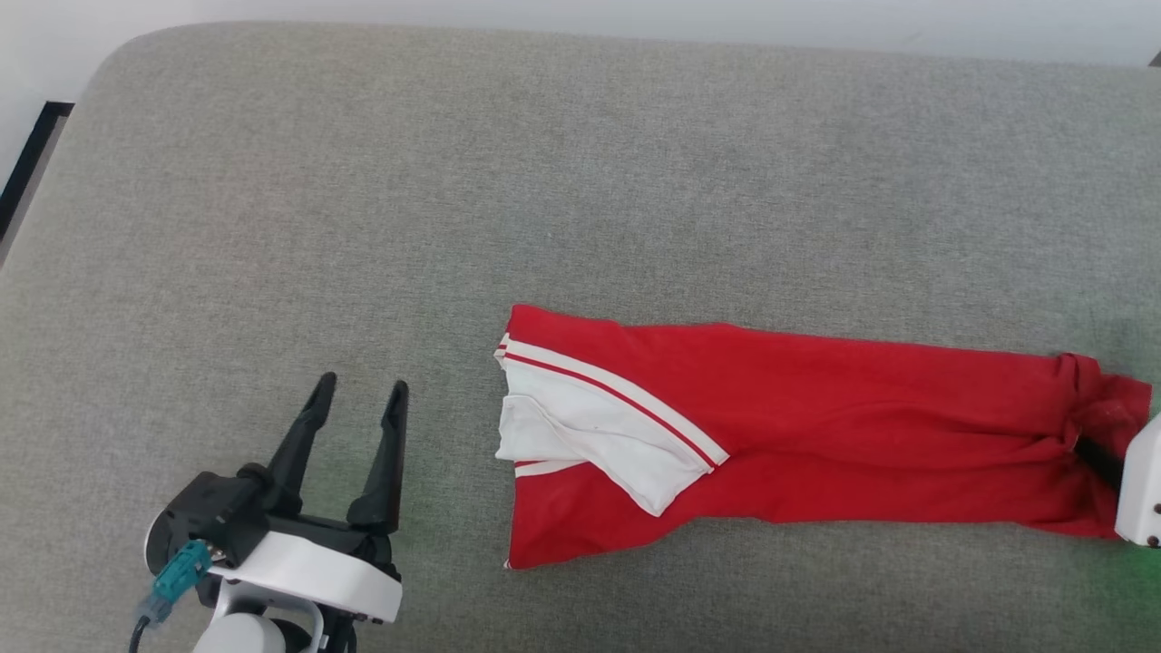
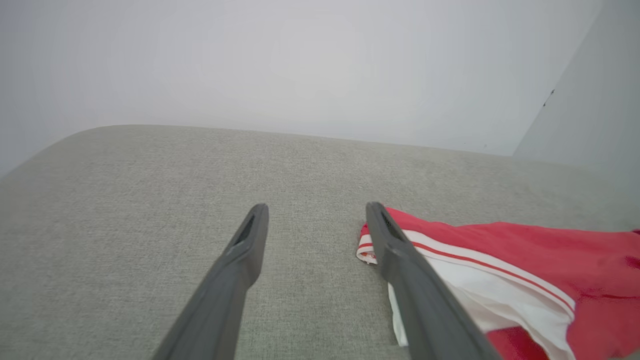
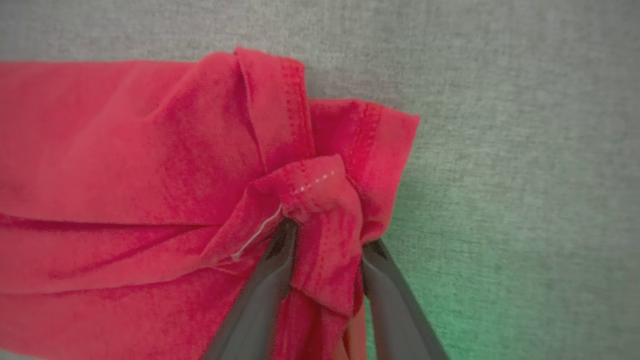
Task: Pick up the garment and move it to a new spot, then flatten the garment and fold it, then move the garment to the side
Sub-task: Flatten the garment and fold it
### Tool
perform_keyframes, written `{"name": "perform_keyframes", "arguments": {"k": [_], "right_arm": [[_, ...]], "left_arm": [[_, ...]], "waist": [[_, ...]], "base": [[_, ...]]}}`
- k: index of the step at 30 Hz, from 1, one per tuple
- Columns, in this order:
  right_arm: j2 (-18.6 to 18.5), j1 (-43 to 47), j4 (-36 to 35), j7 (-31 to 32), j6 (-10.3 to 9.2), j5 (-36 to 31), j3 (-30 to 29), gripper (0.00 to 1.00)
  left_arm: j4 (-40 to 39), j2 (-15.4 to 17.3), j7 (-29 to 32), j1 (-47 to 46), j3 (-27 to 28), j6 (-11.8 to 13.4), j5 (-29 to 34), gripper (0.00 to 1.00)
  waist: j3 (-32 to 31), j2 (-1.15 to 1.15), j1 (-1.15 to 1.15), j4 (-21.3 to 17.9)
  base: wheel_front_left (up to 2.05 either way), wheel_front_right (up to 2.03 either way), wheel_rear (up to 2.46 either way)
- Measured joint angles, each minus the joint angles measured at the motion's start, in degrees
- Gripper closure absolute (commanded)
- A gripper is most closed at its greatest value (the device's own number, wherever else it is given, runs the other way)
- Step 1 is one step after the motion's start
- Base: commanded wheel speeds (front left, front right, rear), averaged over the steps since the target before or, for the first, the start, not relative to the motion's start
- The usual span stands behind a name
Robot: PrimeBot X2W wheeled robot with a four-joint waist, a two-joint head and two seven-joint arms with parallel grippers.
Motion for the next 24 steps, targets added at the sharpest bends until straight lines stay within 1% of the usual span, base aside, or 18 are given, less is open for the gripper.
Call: {"name": "perform_keyframes", "arguments": {"k": [1,2,10,13,15,19,22,24], "right_arm": [[0.27,-0.24,0.07,0.01,0.00,-0.03,0.02,0.96],[0.47,-0.40,0.07,0.02,0.01,-0.05,0.04,1.00],[1.48,-1.59,0.63,-2.02,0.24,-0.60,-0.91,1.00],[1.48,-2.26,1.45,-4.71,0.24,-0.98,-3.22,1.00],[0.36,-2.61,2.49,-5.90,0.16,-1.60,-5.32,1.00],[-3.22,-2.74,5.71,-7.80,0.09,-3.45,-10.15,1.00],[-5.67,-3.24,8.58,-9.42,0.09,-5.60,-15.05,1.00],[-7.36,-3.88,10.55,-10.59,0.09,-8.27,-18.42,1.00]], "left_arm": [[0.26,0.18,0.00,0.00,-0.25,0.00,0.01,0.00],[0.41,0.26,0.00,0.00,-0.45,0.00,0.03,0.00],[1.42,0.67,0.00,0.11,0.51,0.00,-0.05,0.00],[1.38,0.98,0.00,0.16,0.49,0.01,-0.32,0.00],[1.15,1.24,0.00,0.14,0.42,0.01,-0.31,0.00],[0.66,2.19,0.00,0.04,0.58,0.01,-0.52,0.00],[0.18,2.56,0.00,-0.02,0.43,0.01,-0.56,0.00],[-0.07,2.79,0.00,-0.13,0.33,0.01,-0.60,0.00]], "waist": [[0.02,0.00,0.00,-0.10],[0.03,0.00,0.00,-0.23],[-0.01,0.00,0.00,-2.10],[0.09,0.00,0.00,-3.14],[0.24,0.00,0.00,-3.79],[0.79,0.00,0.00,-4.85],[1.25,0.00,0.00,-5.50],[1.52,0.00,0.00,-5.77]], "base": [[0.00,0.00,0.00],[0.00,0.00,0.00],[0.00,0.00,0.00],[0.00,0.00,0.00],[0.00,0.00,0.00],[0.00,0.00,0.00],[0.00,0.00,0.00],[0.00,0.00,0.00]]}}
